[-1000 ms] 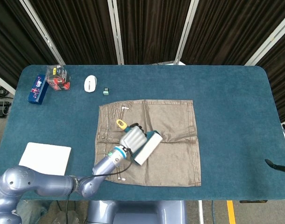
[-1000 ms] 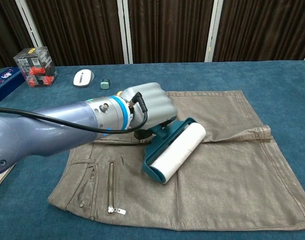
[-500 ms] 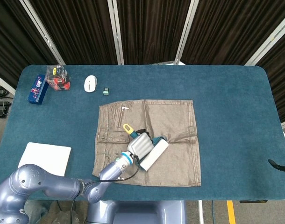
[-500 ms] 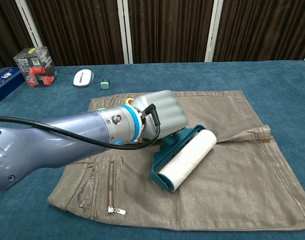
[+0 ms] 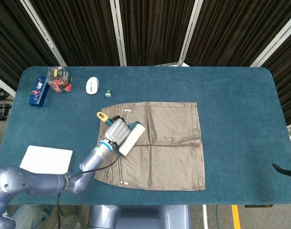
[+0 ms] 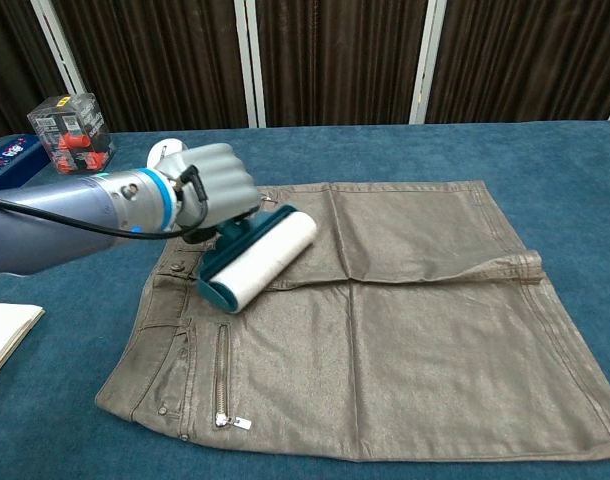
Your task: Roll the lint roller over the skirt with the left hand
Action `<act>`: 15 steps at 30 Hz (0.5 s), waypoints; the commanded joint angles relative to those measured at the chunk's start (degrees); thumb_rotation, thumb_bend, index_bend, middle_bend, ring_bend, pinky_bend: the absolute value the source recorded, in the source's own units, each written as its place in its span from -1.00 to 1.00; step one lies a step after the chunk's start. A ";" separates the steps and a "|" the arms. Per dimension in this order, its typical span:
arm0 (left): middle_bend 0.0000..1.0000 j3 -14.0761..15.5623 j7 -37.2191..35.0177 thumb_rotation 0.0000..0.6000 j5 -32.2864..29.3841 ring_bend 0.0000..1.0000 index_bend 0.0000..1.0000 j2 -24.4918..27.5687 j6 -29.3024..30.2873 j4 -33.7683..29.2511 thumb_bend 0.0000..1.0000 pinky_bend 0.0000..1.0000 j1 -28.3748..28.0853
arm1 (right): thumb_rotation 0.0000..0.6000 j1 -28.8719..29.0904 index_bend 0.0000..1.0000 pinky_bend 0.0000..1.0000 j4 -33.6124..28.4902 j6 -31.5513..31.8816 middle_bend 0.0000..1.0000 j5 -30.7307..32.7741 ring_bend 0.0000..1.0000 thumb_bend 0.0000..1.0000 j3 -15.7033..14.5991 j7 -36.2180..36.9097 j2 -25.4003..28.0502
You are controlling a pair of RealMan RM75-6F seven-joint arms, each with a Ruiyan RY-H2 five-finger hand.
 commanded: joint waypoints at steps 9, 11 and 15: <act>0.03 2.34 -6.90 1.00 1.67 -0.22 0.32 3.63 -1.97 5.82 0.42 -0.05 4.22 | 1.00 0.43 -1.00 -1.00 -0.80 -0.23 -1.00 -0.06 -1.00 -1.00 0.03 -1.33 -0.29; 0.03 2.04 -7.57 1.00 2.50 -0.22 0.32 3.66 -1.87 5.68 0.42 -0.05 4.31 | 1.00 0.59 -1.00 -1.00 -0.92 -0.45 -1.00 -0.10 -1.00 -1.00 0.03 -1.41 -0.30; 0.03 1.16 -7.11 1.00 3.94 -0.22 0.32 3.14 -1.15 3.72 0.42 -0.05 3.67 | 1.00 0.58 -1.00 -1.00 -1.11 -0.37 -1.00 -0.18 -1.00 -1.00 0.13 -1.02 -0.08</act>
